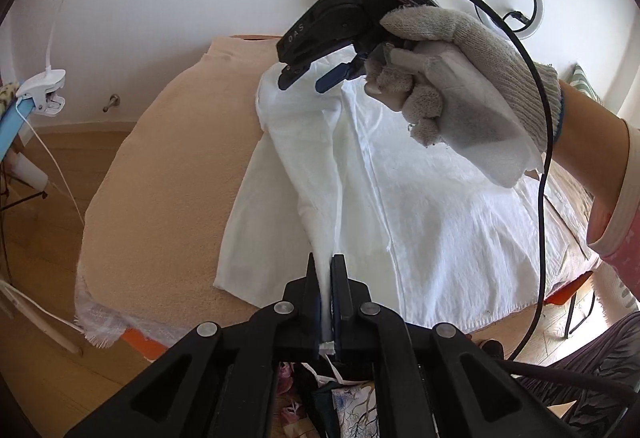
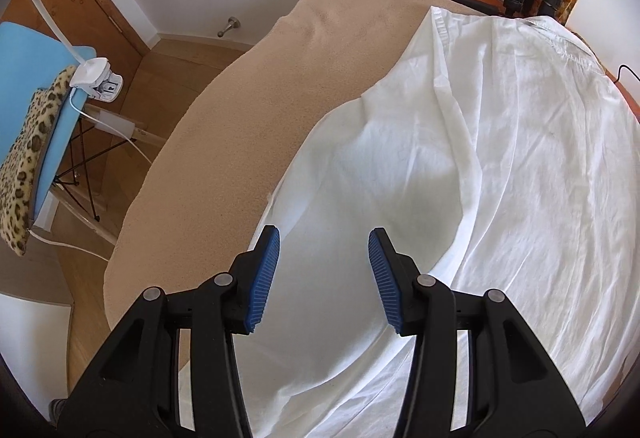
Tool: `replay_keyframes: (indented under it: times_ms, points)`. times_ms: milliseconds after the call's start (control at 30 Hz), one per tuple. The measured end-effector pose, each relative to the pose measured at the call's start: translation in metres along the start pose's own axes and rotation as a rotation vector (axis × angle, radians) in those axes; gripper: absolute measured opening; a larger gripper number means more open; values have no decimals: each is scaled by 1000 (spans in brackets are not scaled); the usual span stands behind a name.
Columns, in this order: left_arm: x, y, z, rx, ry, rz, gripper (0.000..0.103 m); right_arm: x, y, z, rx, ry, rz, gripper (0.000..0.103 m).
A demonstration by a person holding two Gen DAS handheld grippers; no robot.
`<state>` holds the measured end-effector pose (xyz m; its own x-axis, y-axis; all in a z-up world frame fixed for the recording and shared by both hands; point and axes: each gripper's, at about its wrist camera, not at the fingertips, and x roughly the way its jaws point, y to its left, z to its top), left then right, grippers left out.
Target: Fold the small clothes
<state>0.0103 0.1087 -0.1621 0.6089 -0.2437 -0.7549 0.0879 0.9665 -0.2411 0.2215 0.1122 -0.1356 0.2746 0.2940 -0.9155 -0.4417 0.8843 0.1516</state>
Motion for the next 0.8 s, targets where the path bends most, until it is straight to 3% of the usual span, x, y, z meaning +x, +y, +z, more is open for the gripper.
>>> replay_keyframes:
  times_ms: [67,133,233,367,500,600,667,700,800]
  points:
    - [-1,18,1,-54,14,18,9,6,-12,4,23,6,-17,49]
    - [-3,35,1,-113,11,34,23,12,-26,5,47,8,-50,49]
    - [-6,53,4,-179,-9,2,39,11,-47,5,120,-10,18,49]
    - [14,55,7,-203,33,-71,44,-1,-47,9,144,-26,4,50]
    - [29,43,4,-149,50,-28,44,-11,-26,14,126,-8,87,50]
    - [29,43,1,-160,40,-38,43,-7,0,10,88,33,121,53]
    - [28,43,-1,-155,35,-33,32,2,12,5,80,73,134,54]
    - [27,43,-3,-153,38,-40,20,8,18,5,79,94,136,54]
    - [28,51,-5,-202,54,-100,1,21,29,-2,59,128,105,54]
